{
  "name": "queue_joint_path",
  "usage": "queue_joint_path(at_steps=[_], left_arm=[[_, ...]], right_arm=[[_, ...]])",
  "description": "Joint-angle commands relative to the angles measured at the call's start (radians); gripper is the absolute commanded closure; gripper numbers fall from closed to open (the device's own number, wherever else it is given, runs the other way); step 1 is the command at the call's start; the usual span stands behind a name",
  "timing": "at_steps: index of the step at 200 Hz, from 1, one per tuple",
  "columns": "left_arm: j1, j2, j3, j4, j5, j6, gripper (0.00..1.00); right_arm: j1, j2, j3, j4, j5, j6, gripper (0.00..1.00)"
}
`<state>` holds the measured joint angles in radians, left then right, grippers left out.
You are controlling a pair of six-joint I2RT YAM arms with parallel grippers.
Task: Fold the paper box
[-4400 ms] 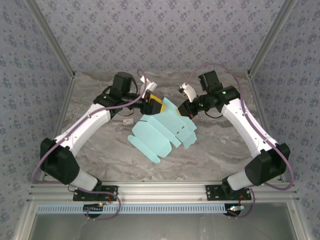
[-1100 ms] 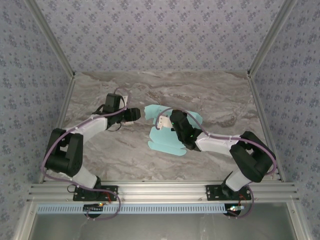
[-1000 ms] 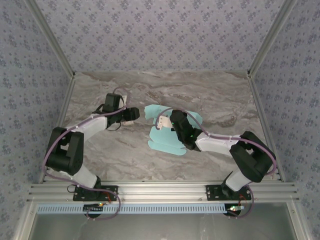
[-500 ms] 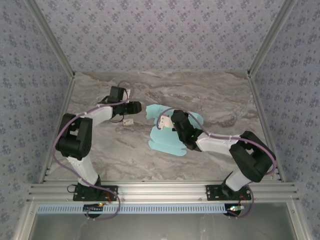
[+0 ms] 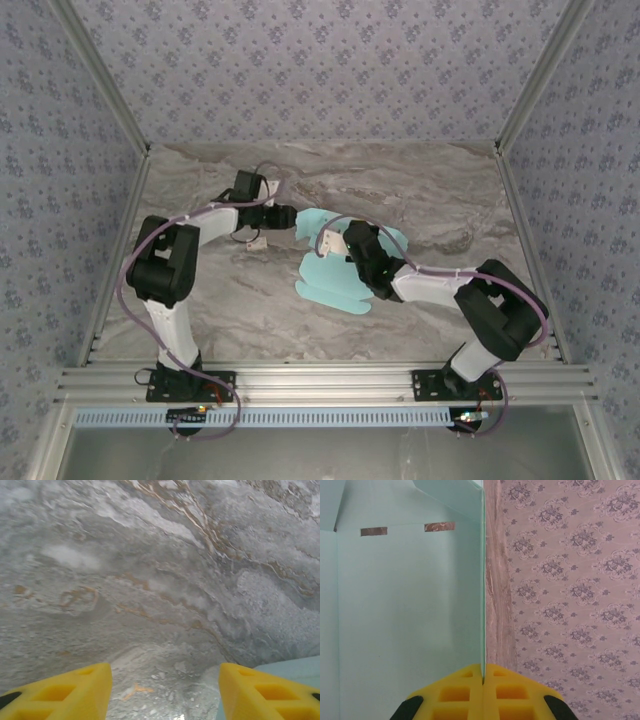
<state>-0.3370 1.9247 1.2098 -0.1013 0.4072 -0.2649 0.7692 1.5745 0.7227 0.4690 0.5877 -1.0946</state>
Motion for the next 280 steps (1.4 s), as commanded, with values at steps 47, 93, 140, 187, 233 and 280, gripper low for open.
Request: queue_joint_path(at_steps=[47,93,140,187,233,280], left_arm=[[-0.034,-0.018,-0.087,0.167,0.207,0.049,0.43],[-0.064,-0.02,-0.104,0.196,0.283,0.103,0.43],[-0.089,-0.018,-0.096,0.191,0.307,0.157,0.43],[-0.097,-0.021,-0.095,0.186,0.332,0.191,0.43],[-0.103,-0.032,-0.099,0.166,0.334,0.234,0.44],[-0.105,-0.048,-0.106,0.166,0.336,0.255,0.44]], right_arm=[[-0.023,0.009,0.003,-0.027,-0.007,0.057,1.0],[-0.032,-0.002,0.006,-0.042,-0.019,0.078,1.0],[-0.038,-0.013,0.005,-0.047,-0.029,0.09,1.0],[-0.04,-0.024,0.001,-0.057,-0.044,0.1,1.0],[-0.041,-0.037,0.003,-0.06,-0.059,0.108,1.0],[-0.039,-0.041,0.003,-0.058,-0.071,0.117,1.0]])
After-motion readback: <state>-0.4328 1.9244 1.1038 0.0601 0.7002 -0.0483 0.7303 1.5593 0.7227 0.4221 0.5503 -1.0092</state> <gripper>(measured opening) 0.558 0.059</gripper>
